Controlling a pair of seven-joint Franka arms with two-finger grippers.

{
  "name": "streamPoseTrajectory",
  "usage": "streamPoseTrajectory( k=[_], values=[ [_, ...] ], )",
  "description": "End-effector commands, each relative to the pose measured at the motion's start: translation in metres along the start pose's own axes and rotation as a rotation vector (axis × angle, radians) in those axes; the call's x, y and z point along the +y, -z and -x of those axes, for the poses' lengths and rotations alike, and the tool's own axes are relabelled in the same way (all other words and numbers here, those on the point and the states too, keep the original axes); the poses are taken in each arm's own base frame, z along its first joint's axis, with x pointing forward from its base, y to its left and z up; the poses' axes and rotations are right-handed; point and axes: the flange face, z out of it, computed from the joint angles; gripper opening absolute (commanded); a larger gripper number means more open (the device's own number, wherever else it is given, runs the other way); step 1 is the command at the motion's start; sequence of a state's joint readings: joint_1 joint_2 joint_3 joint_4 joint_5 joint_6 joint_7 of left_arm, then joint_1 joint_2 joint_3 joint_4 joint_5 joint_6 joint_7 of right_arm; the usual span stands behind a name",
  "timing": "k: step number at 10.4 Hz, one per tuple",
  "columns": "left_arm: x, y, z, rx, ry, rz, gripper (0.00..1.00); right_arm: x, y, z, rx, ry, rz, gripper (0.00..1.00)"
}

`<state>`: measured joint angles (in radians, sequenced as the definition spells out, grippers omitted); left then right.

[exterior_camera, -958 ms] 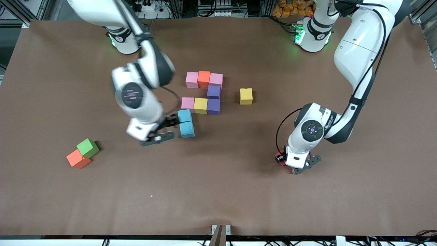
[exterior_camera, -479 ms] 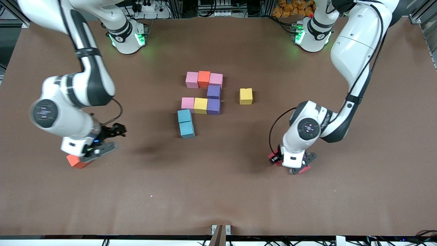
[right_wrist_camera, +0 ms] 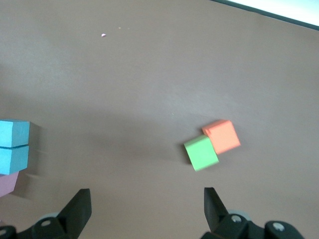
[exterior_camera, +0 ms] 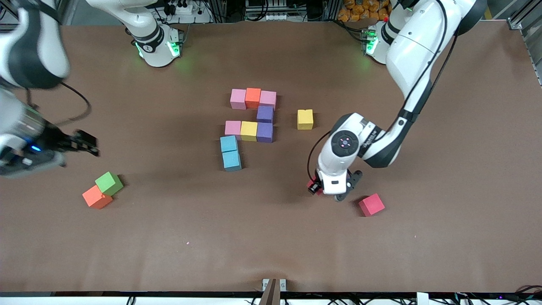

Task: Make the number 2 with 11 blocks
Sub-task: 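Carry the red cube with the left gripper to the cyan cubes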

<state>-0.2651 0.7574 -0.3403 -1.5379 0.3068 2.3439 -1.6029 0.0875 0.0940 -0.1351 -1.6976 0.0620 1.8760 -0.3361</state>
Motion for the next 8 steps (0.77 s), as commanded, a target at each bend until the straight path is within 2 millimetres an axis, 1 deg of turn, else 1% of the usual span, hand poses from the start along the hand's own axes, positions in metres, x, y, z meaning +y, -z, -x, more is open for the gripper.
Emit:
streamPoseTrajectory(
  k=[1,3,4,6,7,8],
  values=[
    [0.013,0.012,0.026,-0.007,0.111,0.013,0.32,0.004,0.031,0.021,0.003,-0.063,0.000,1.00],
    [0.022,0.010,0.059,-0.018,0.235,0.021,0.32,0.004,0.061,0.021,-0.008,-0.150,0.002,1.00],
    [0.023,0.011,0.070,-0.020,0.295,0.022,0.32,0.006,0.070,0.023,-0.014,-0.181,0.005,1.00],
    [0.024,0.007,0.093,-0.025,0.409,0.005,0.32,0.016,0.076,0.031,-0.044,-0.232,0.015,1.00],
    [0.027,0.006,0.101,-0.028,0.465,0.004,0.32,0.024,0.075,0.034,-0.048,-0.249,0.014,1.00],
    [0.032,0.003,0.105,-0.036,0.527,-0.004,0.32,0.030,0.077,0.038,-0.051,-0.265,0.012,1.00]
  ],
)
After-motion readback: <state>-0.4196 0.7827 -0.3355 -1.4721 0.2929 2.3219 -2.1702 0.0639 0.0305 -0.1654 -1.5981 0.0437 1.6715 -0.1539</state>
